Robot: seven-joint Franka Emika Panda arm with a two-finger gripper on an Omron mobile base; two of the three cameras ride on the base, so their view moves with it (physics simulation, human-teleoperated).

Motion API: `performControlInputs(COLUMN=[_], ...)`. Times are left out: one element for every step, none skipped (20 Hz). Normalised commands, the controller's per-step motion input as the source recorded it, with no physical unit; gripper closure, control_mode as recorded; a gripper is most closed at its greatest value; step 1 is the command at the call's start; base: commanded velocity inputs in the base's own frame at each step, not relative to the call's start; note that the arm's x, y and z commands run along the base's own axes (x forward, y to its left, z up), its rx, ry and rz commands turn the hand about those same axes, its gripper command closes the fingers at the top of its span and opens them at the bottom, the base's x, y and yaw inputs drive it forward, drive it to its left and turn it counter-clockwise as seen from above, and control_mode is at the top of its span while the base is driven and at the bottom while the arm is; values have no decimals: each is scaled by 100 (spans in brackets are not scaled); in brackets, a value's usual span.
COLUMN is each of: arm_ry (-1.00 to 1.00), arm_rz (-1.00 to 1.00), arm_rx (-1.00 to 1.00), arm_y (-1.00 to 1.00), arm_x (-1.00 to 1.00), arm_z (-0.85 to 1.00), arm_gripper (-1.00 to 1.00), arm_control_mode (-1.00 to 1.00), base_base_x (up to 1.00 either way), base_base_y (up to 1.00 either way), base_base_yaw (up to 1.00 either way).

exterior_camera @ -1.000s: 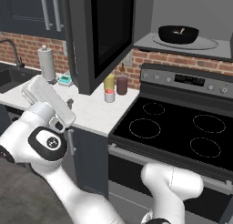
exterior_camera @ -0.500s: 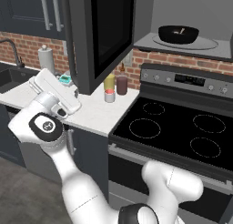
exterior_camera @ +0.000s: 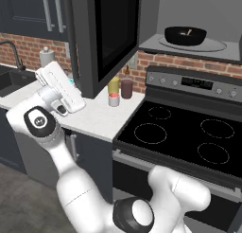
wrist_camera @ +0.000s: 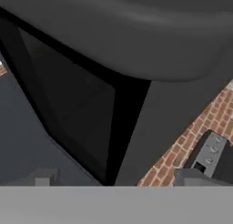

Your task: Pick the garlic from the sink and place it in the bowl. Then pick the bowl and place it in the microwave. Then close the microwave door and press the start button.

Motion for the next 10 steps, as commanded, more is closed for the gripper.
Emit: performControlInputs(arm_ry=[-47,-45,-47,-49,-49,-48,-46,-45,-40,-39], arm_rz=[-9,-8,-8,-7,-7,-8,-8,-8,-7,-7], arm_rx=[15,16,16,16,17,17,17,17,19,21], arm_y=[-86,-88,-89,-86,-88,-88,-89,-87,-94,-96], arm_x=[-16,-18,-15,-21,-22,-25,-23,-24,-25,-29], arm_z=[16,15,18,16,14,9,8,6,4,4], arm_gripper=[-100,-100,-100,-100,-100,-100,-100,-100,-100,-100], arm_control_mode=[-100,-100,-100,-100,-100,-100,-100,-100,-100,-100], base_base_x=[0,0,0,0,0,0,0,0,0,0], base_base_y=[0,0,0,0,0,0,0,0,0,0], base_base_yaw=[0,0,0,0,0,0,0,0,0,0])
